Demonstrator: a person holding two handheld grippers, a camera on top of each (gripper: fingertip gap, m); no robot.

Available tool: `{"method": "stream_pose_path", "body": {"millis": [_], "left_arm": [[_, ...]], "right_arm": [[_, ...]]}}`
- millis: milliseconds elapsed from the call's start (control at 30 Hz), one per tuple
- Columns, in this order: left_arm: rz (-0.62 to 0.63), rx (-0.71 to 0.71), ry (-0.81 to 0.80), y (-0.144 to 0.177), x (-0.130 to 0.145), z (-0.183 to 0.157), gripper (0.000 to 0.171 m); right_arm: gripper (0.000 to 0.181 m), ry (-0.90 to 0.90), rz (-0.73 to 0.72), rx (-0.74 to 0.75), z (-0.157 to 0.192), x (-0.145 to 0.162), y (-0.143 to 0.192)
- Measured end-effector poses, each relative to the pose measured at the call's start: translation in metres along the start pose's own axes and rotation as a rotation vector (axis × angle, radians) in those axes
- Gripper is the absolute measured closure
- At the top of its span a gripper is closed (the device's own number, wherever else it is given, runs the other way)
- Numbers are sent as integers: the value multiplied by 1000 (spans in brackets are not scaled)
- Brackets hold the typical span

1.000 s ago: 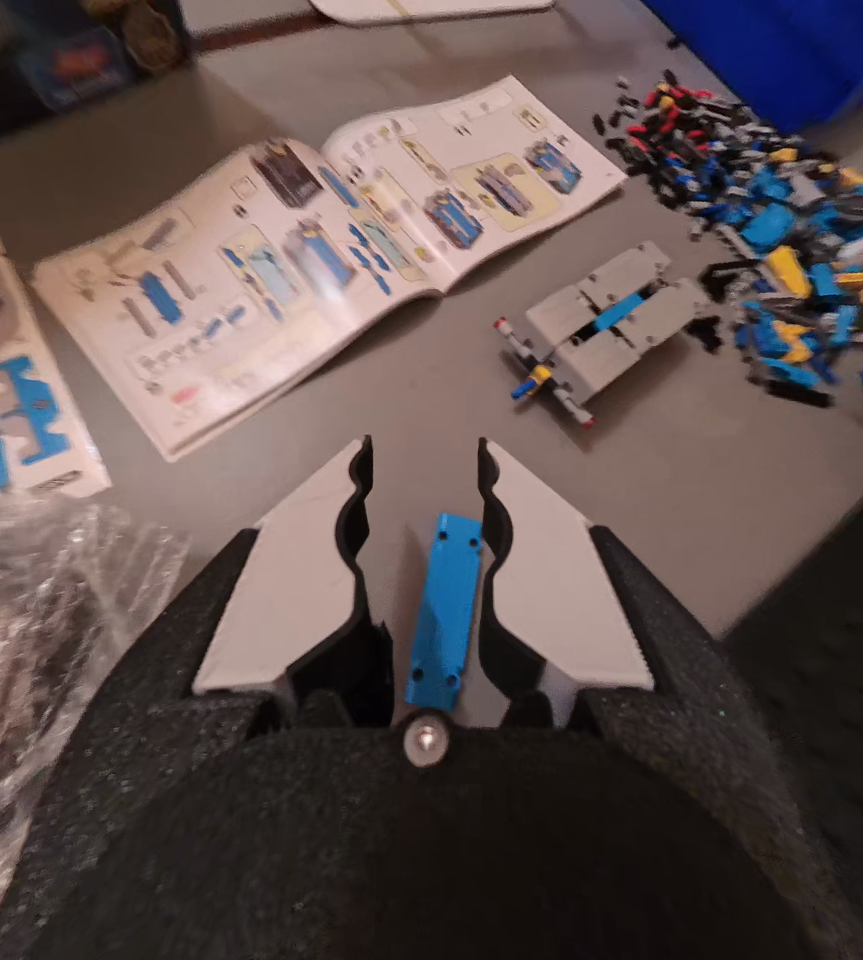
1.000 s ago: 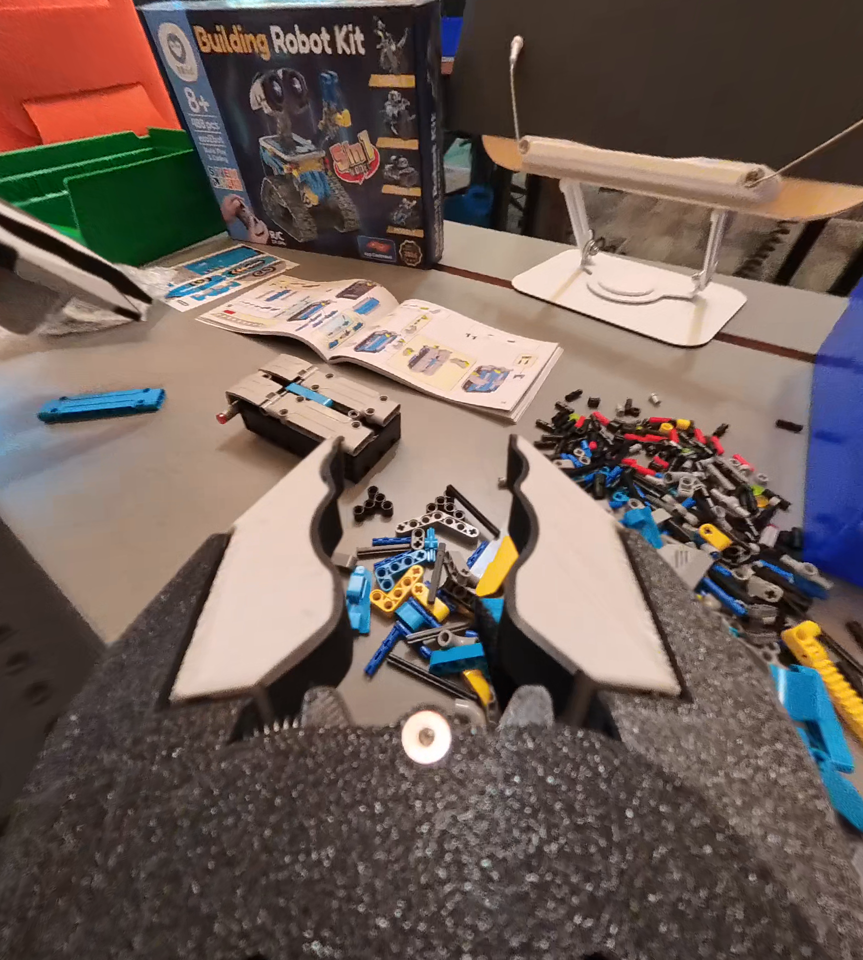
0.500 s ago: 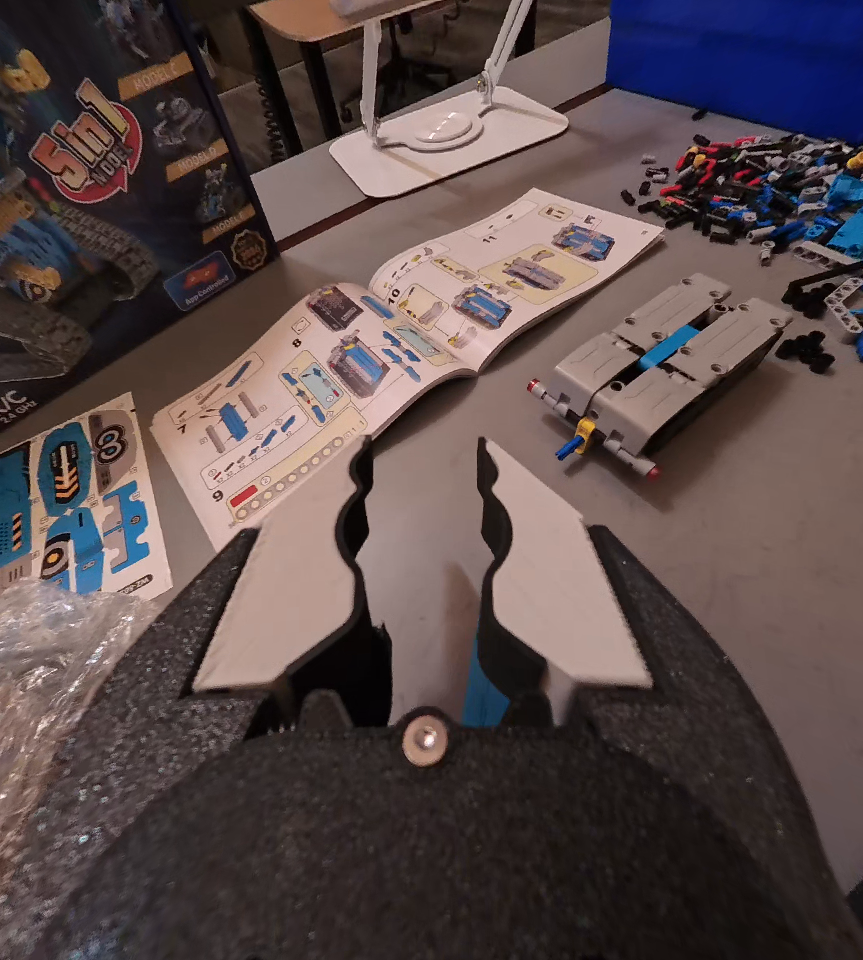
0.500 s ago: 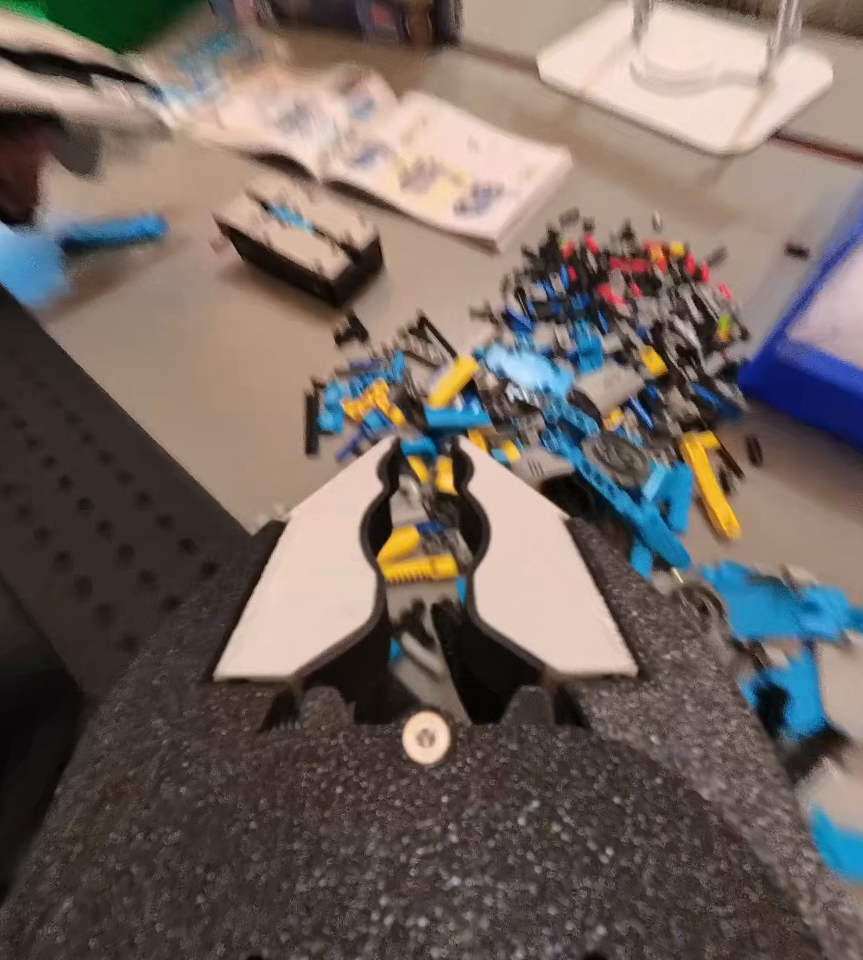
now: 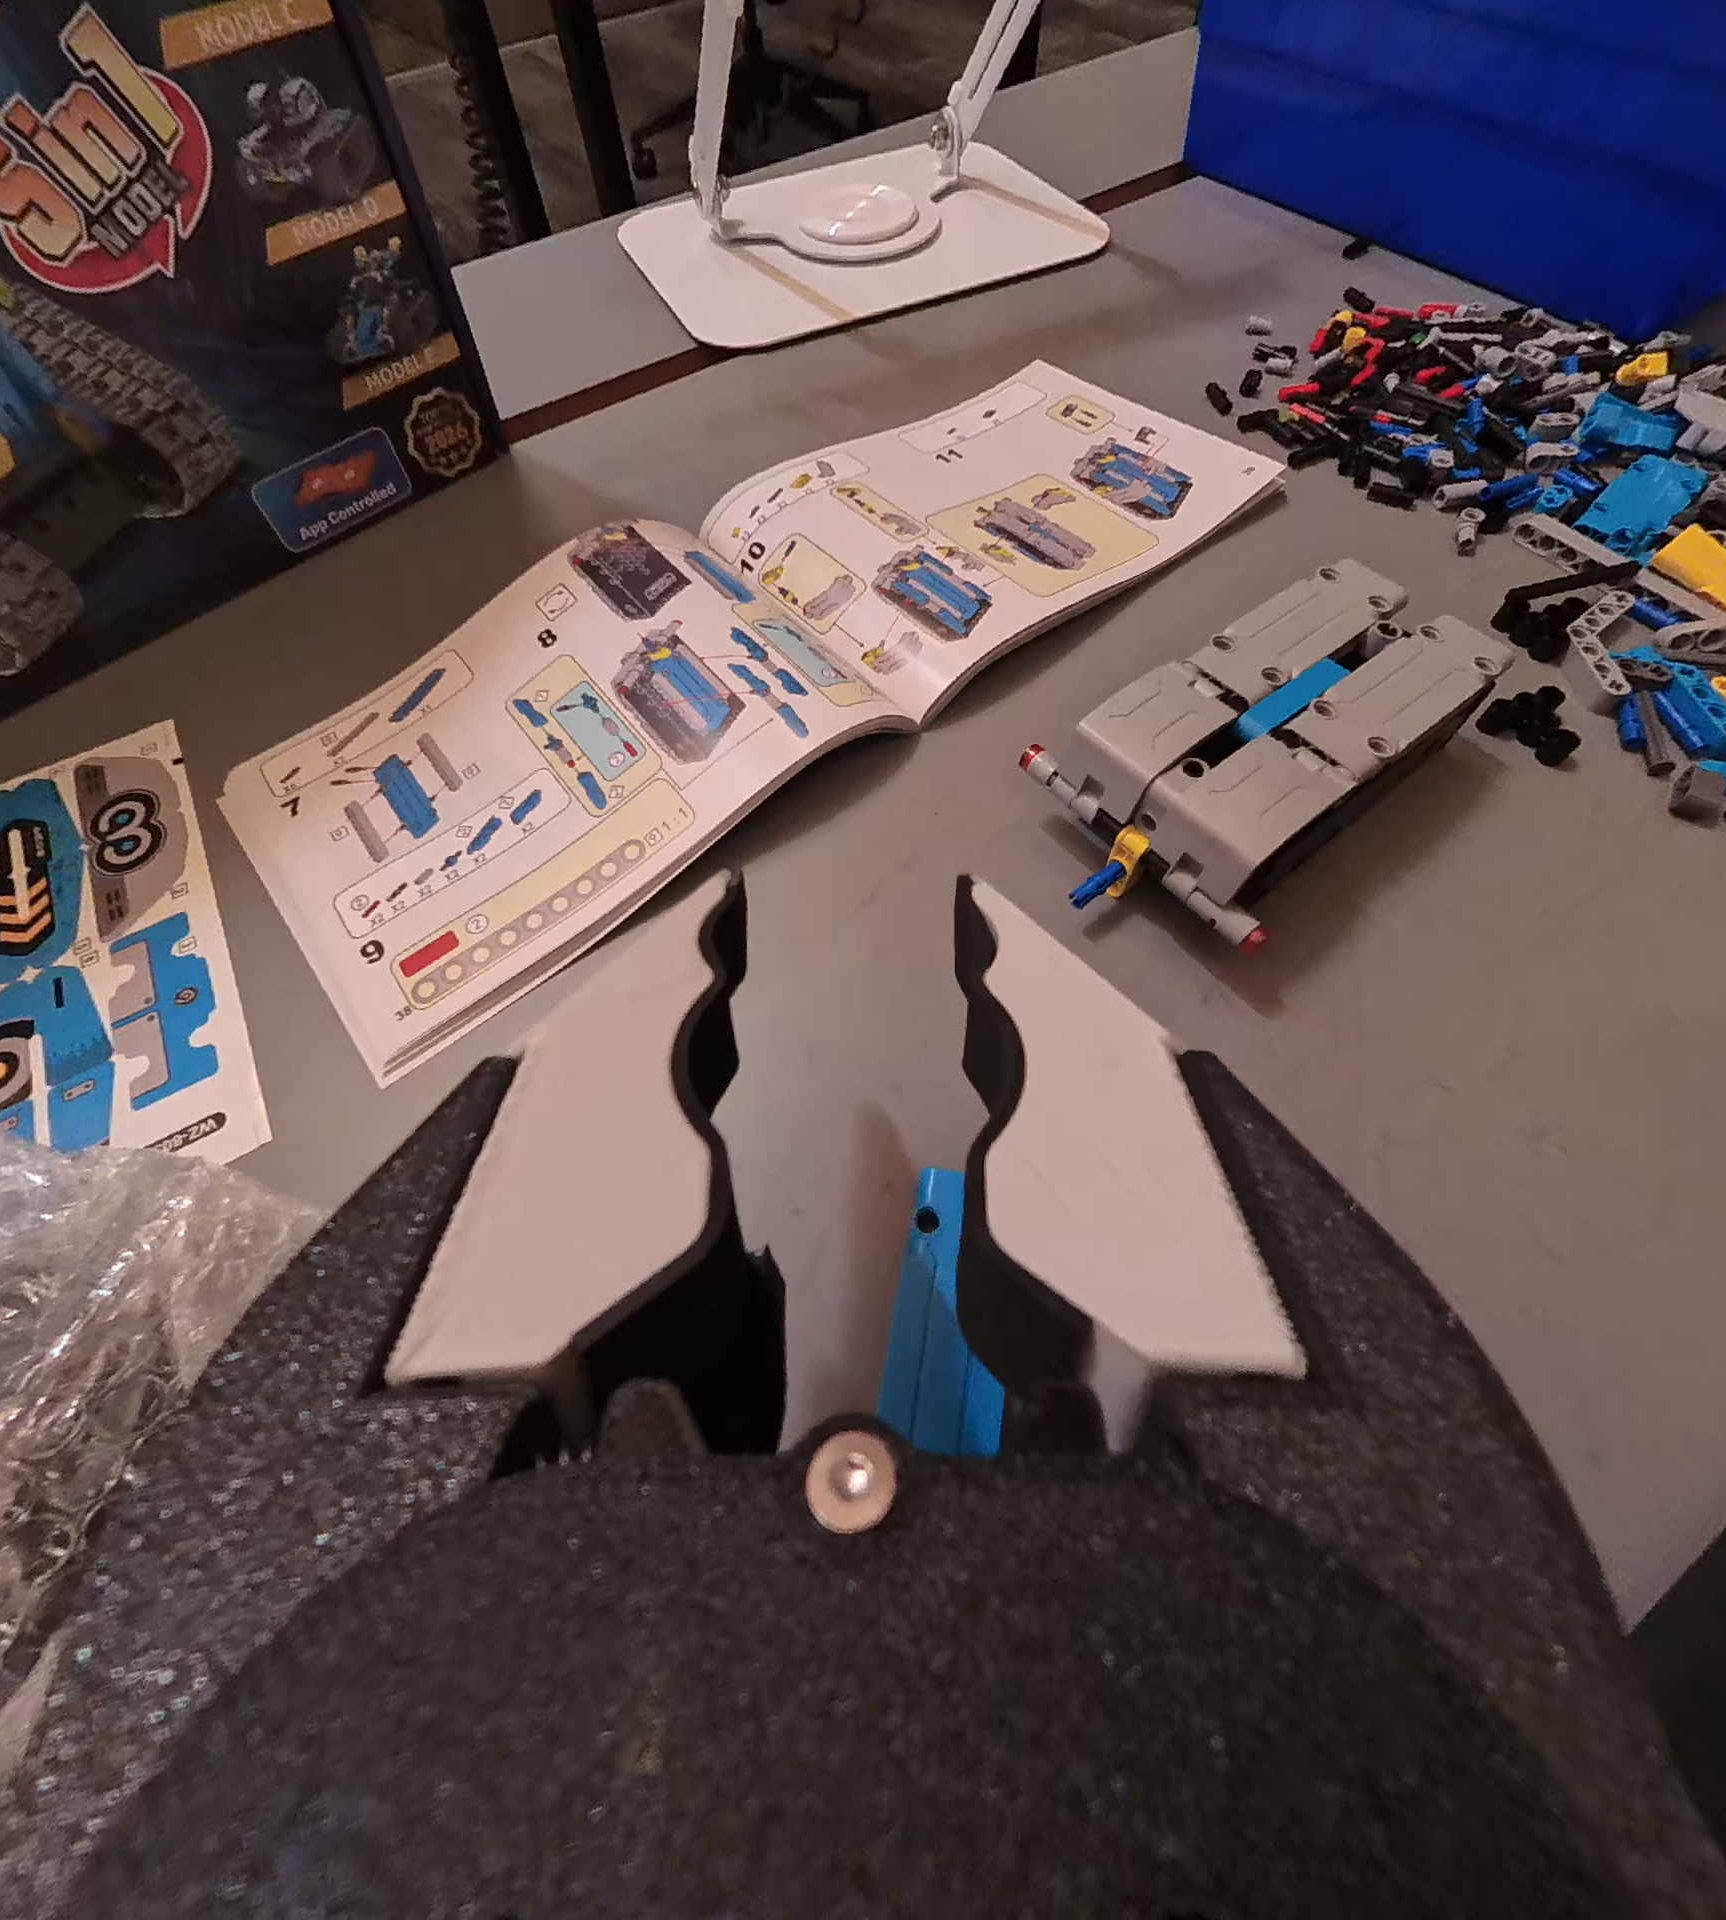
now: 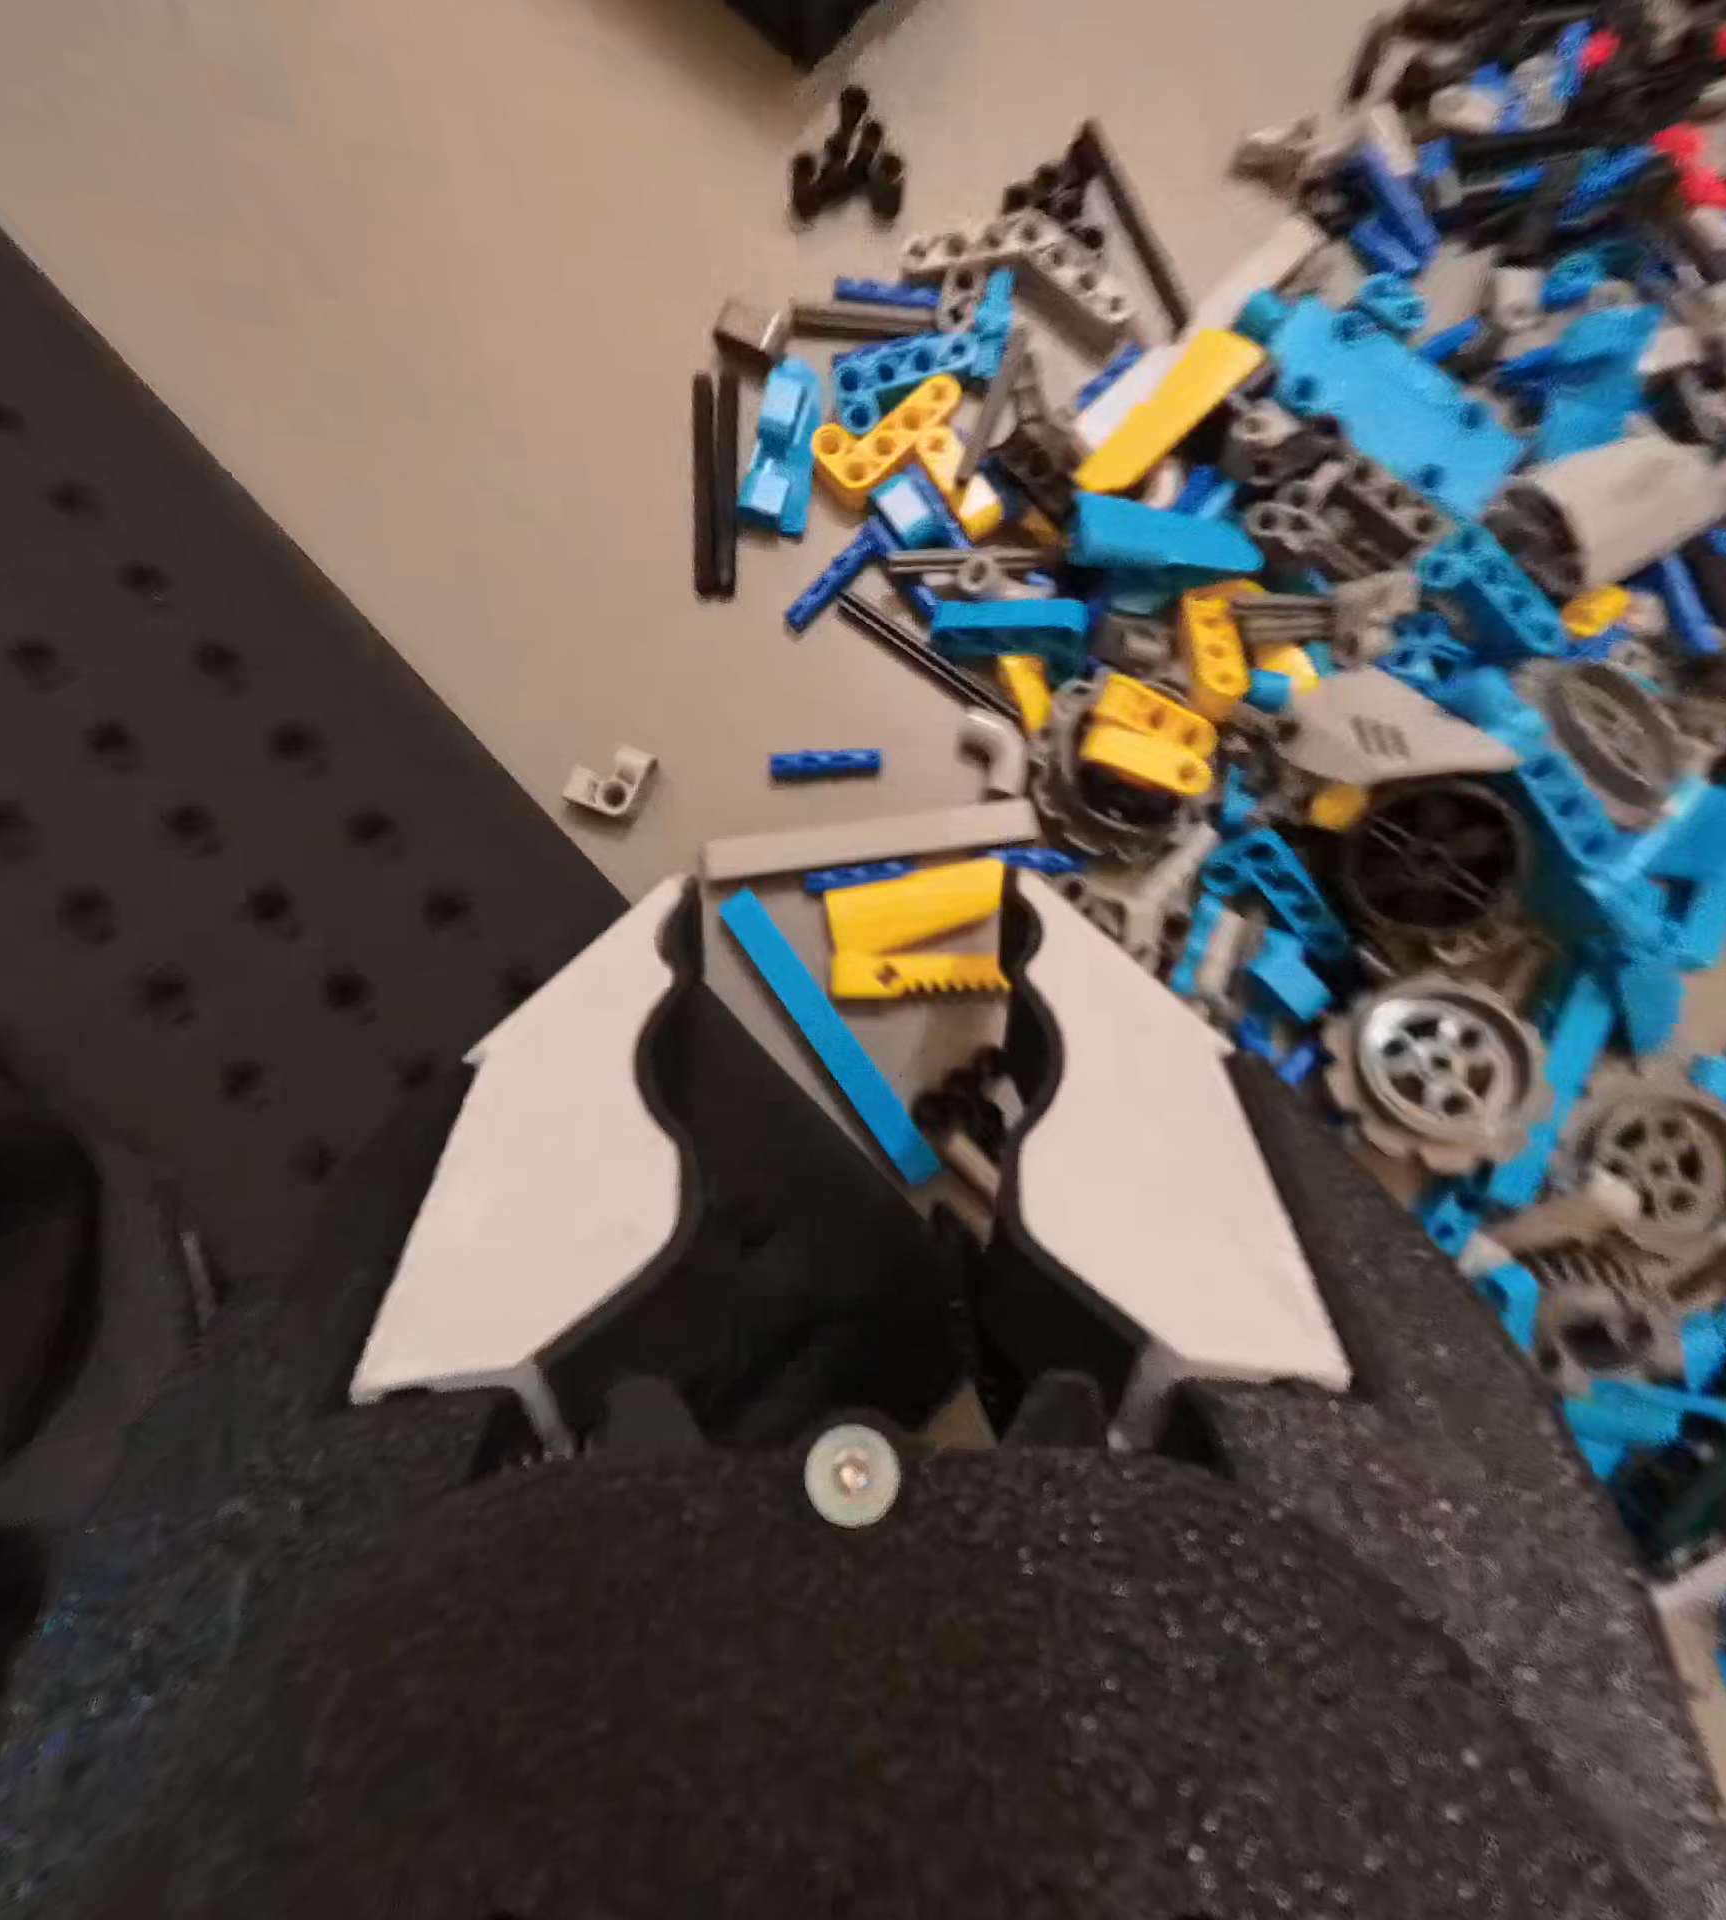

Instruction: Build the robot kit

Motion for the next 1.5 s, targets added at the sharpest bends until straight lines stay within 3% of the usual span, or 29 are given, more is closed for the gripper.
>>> {"method": "stream_pose_path", "body": {"millis": [67, 167, 633, 800, 967, 1133, 1333, 1500], "left_arm": [[-4, -5, -19, 1, 0, -1, 132], [-3, -18, -48, 4, 1, -2, 132], [-8, 1, -67, 8, 1, -7, 132], [-10, 5, -73, 9, 1, -8, 132], [-19, 2, -73, 11, 0, -7, 132], [-29, -3, -72, 13, -1, -6, 132], [-30, -9, -64, 14, -1, -4, 132], [-26, -6, -62, 13, 0, -4, 132]], "right_arm": [[111, 51, 20, 9, 8, -3, -13], [106, 53, 22, 18, 6, -2, -20], [114, 79, -16, 30, -7, -2, -21], [141, 114, -49, 51, -7, -4, -12], [154, 117, -57, 87, -14, -2, -3], [172, 173, -68, 226, -24, -6, 18], [175, 137, -90, 387, -54, 2, 49], [176, 113, -200, 367, -51, -8, 69]]}}
Point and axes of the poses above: each gripper's, where its closed fingertips meet, y back along the fingers, x out of its underside, z = x × y across the jaws, the point moved 3 cm from there along y, back along the fingers, and after that the axes turned 4 degrees about -y, right-handed, at the moved point
